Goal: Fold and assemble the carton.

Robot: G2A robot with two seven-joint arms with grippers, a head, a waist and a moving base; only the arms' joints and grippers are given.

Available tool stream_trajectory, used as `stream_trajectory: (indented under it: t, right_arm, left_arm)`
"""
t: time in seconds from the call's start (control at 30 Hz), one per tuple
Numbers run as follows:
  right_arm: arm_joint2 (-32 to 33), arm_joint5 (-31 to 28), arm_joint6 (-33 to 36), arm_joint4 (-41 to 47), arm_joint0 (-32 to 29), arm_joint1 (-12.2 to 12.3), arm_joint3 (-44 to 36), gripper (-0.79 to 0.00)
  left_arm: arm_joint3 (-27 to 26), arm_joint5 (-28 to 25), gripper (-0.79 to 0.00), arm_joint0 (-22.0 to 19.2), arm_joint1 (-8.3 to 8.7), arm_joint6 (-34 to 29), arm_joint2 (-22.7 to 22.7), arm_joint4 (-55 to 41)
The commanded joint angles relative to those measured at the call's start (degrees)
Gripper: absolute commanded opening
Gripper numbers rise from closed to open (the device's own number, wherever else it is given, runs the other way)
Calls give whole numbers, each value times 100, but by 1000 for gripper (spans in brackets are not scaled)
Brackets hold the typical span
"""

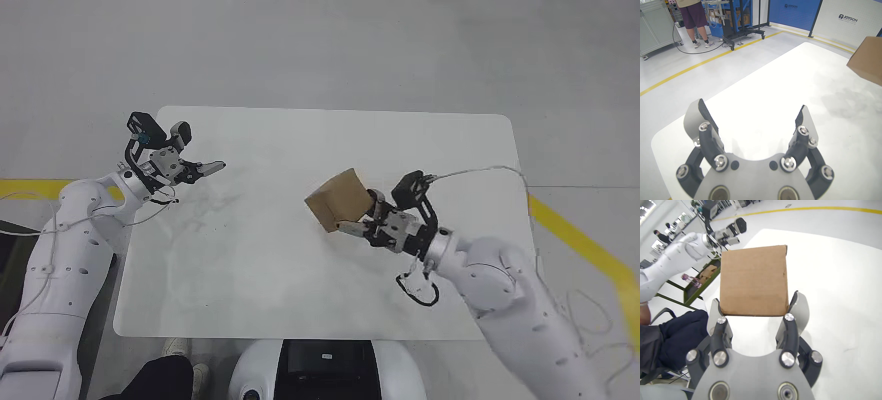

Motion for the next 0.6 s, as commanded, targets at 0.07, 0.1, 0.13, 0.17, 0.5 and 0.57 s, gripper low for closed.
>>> stream_trajectory:
  t: [0.07,0.1,0.13,0.17,0.5,0.57]
  right_arm:
    - [327,-250,-82,475,-149,33,-182,-529]
    - [409,-321,-104,602,-185,41,-220,-536]
    - [492,-397,-119,714,-219,50,-257,-542]
    - [576,-474,-142,845,-256,58,-285,-557]
    - [1088,-1252,-76,2171,-453,112,-370,-785]
    - [1130,-1369,-25,2329,-457,119,-362,-785]
  left_arm:
    - [0,0,0,0,0,0,0,0]
    - [0,0,0,0,0,0,0,0]
    - [0,0,0,0,0,0,0,0]
    - [0,0,0,0,0,0,0,0]
    - [0,0,0,0,0,0,0,0]
    - [0,0,0,0,0,0,0,0]
